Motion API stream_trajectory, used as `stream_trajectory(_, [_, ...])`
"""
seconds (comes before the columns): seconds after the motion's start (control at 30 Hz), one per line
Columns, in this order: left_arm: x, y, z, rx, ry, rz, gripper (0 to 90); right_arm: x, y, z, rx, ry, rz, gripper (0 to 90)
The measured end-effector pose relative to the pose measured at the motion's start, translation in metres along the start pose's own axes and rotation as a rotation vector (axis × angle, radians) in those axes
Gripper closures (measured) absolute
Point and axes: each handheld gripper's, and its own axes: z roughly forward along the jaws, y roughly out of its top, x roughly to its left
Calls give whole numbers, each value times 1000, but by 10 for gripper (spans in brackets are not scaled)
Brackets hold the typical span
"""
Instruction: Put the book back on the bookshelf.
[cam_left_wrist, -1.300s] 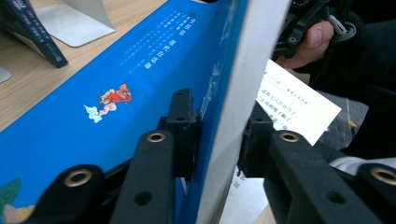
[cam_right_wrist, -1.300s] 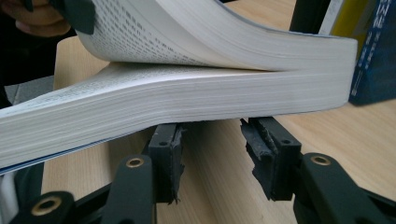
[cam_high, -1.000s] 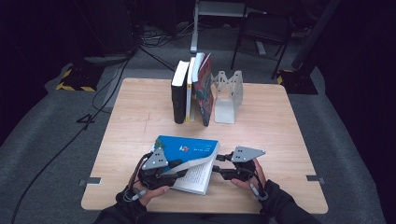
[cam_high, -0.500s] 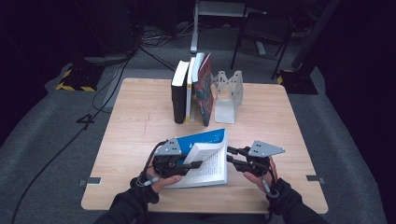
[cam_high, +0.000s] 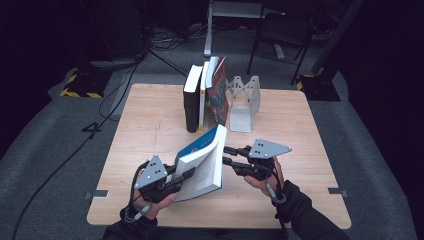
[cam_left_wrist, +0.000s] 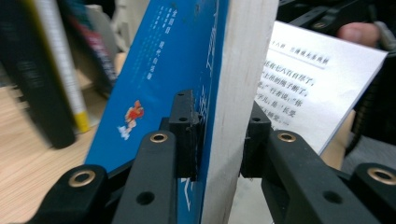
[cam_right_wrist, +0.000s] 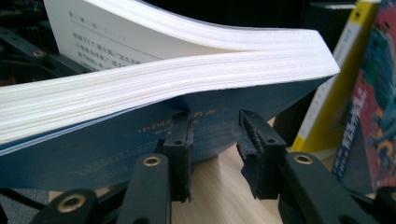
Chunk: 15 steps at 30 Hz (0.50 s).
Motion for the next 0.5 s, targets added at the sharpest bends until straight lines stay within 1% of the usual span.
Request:
stream_trajectory(0.03, [0,-1,-2,2,45,10,718,2,4,3,-1,5,-1,624])
stream_trajectory(0.07, [-1,-5,-5,-1,128,22,662,3,7,6,4,3,-1,605])
stream_trajectory(0.1, [-1,-9,-5,4,155,4,612,6,12,12,34,13,2,591])
stream_trajectory(0.13, [-1,-9,-5,4,155,4,622,8,13,16,35,10,-5,586])
stream_trajectory(0.17, [-2,-12,-2,58,167,-10,622,8,13,16,35,10,-5,586])
stream_trajectory(0.2, [-4,-17,0,83,175,9,609,11,16,26,54,-5,-17,572])
stream_trajectory(0.23, [-4,-17,0,83,175,9,637,11,16,26,54,-5,-17,572])
stream_trajectory(0.27, [-4,-17,1,97,175,23,637,11,16,30,52,4,-9,571])
stream_trajectory(0.3, [-3,-18,3,97,165,27,684,12,15,34,46,4,-11,553])
stream_trajectory(0.33, [-2,-18,3,80,157,31,720,13,15,35,23,8,-5,573])
stream_trajectory(0.37, [1,-17,4,59,143,31,748,13,15,35,11,12,-11,583])
stream_trajectory(0.4, [1,-17,4,59,143,31,764,13,15,35,11,12,-11,583])
stream_trajectory(0.43, [8,-16,7,45,100,10,764,15,16,34,9,-4,-32,602])
stream_trajectory(0.47, [13,-14,11,41,47,-2,769,15,15,32,-2,-11,-44,630])
stream_trajectory(0.5, [13,-13,16,37,28,0,770,12,13,29,-12,-8,-42,636])
